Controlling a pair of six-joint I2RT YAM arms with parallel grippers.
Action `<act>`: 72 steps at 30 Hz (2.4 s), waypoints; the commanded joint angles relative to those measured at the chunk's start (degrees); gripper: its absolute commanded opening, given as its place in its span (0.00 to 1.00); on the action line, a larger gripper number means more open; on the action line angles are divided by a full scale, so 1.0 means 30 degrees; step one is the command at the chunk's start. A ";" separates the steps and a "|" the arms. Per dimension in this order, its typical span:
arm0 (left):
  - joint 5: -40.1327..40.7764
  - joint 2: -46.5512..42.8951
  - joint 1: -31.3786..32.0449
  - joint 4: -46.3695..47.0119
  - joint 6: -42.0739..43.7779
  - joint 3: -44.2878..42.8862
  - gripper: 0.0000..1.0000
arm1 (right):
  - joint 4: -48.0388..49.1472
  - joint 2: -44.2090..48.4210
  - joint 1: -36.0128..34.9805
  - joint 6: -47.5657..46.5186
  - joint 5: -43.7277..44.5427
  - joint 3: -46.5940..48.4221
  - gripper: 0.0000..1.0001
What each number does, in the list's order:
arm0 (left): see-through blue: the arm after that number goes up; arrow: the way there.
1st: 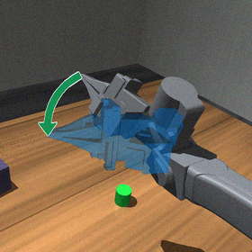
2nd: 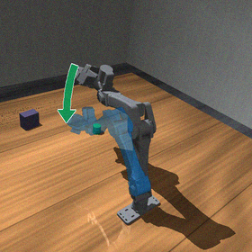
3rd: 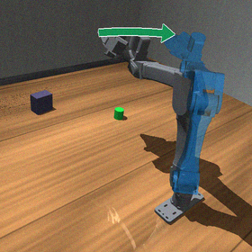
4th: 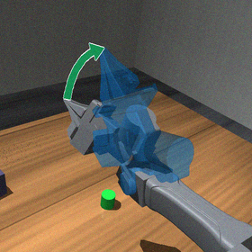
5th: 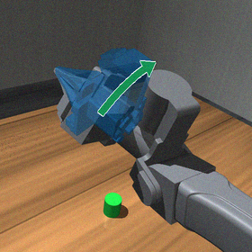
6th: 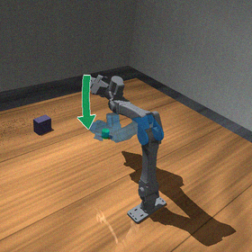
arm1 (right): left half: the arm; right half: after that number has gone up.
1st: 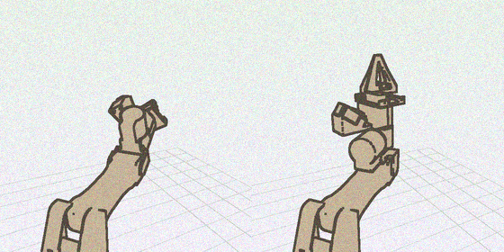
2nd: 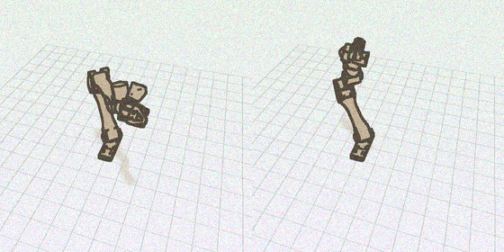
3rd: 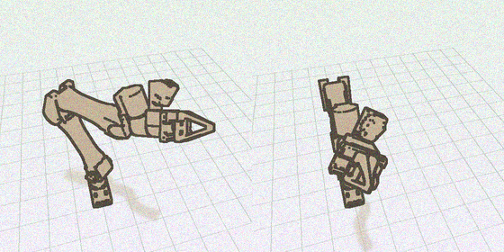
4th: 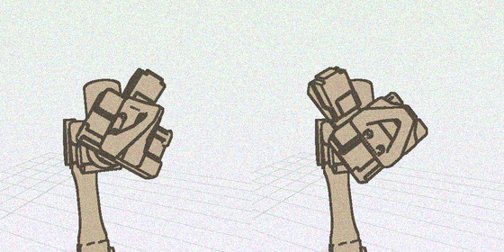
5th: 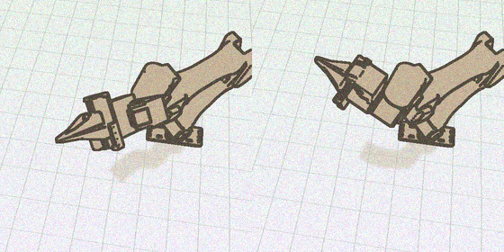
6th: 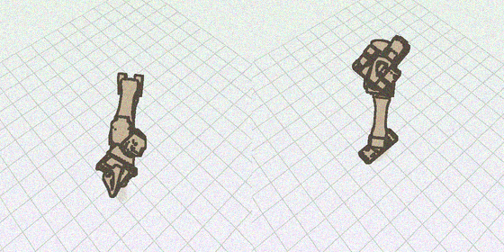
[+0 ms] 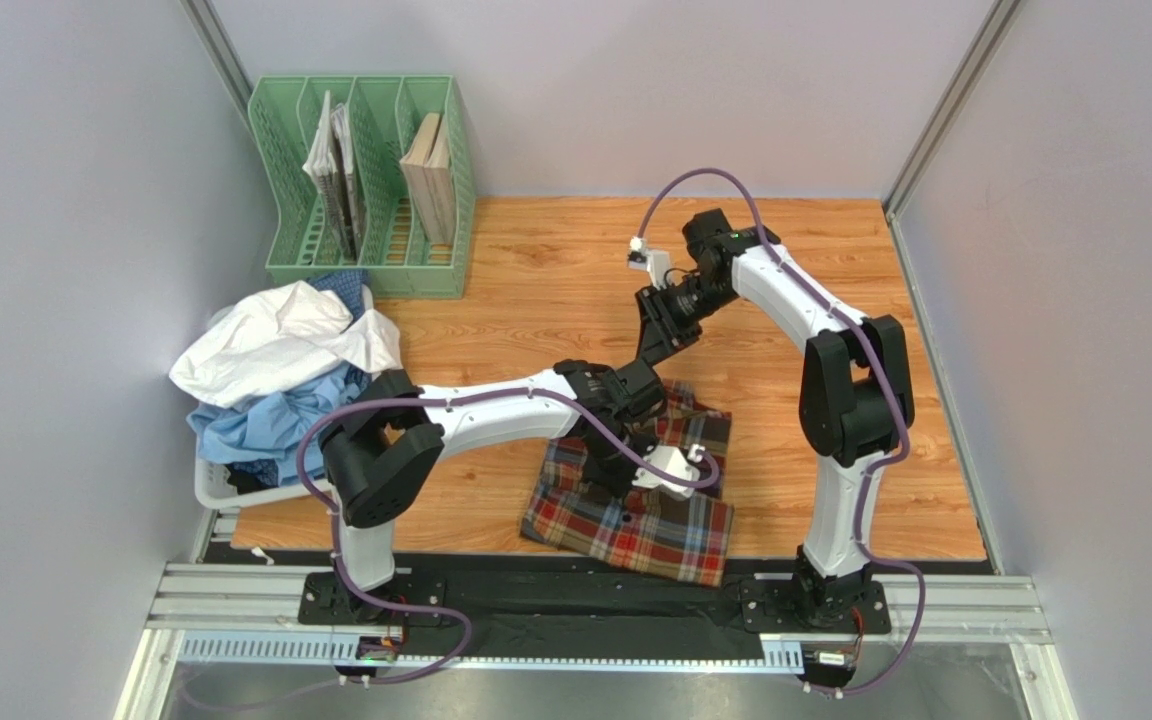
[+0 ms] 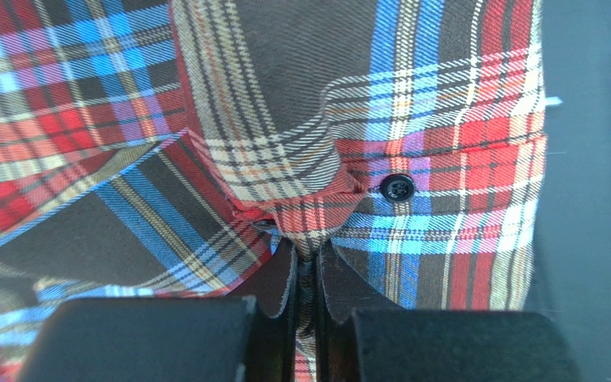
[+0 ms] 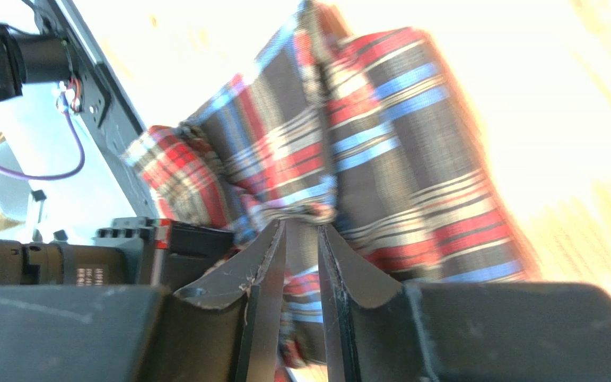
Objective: Fold and stack the long sleeve shirts
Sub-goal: Fold the shirt
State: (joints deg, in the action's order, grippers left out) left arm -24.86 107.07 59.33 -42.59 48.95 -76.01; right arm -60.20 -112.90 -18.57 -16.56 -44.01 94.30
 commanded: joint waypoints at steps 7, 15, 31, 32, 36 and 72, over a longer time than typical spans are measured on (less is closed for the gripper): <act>-0.3226 -0.0240 -0.0088 -0.5226 -0.1492 -0.0678 0.08 | -0.1143 -0.1744 -0.0110 -0.2097 -0.2408 -0.1490 0.24; -0.3168 -0.0415 -0.0148 -0.4964 -0.1053 -0.0592 0.06 | -0.2721 0.0544 -0.0459 -0.2391 -0.5042 -0.3158 0.24; -0.1646 -0.2349 -0.0177 -0.6103 -0.1258 -0.1498 0.00 | -0.1846 -0.4786 -0.2189 -0.2566 -0.6924 -0.4774 0.17; -0.1180 -0.2378 -0.0235 -0.6136 -0.1229 -0.1848 0.00 | -0.1875 -0.4933 -0.2219 -0.2625 -0.6835 -0.4774 0.17; -0.0475 -0.1823 -0.0850 -0.6399 -0.0850 -0.3284 0.00 | -0.1875 -0.4672 -0.2453 -0.2976 -0.6864 -0.4891 0.17; 0.0172 0.0316 -0.3517 -0.7571 0.2199 -0.7856 0.00 | -0.4457 -0.4258 0.0445 -0.2630 -0.2529 0.2842 0.31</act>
State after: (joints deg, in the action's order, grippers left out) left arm -23.22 109.84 49.39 -65.45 53.12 -97.36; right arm -75.09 -122.67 -19.73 -25.76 -53.56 99.22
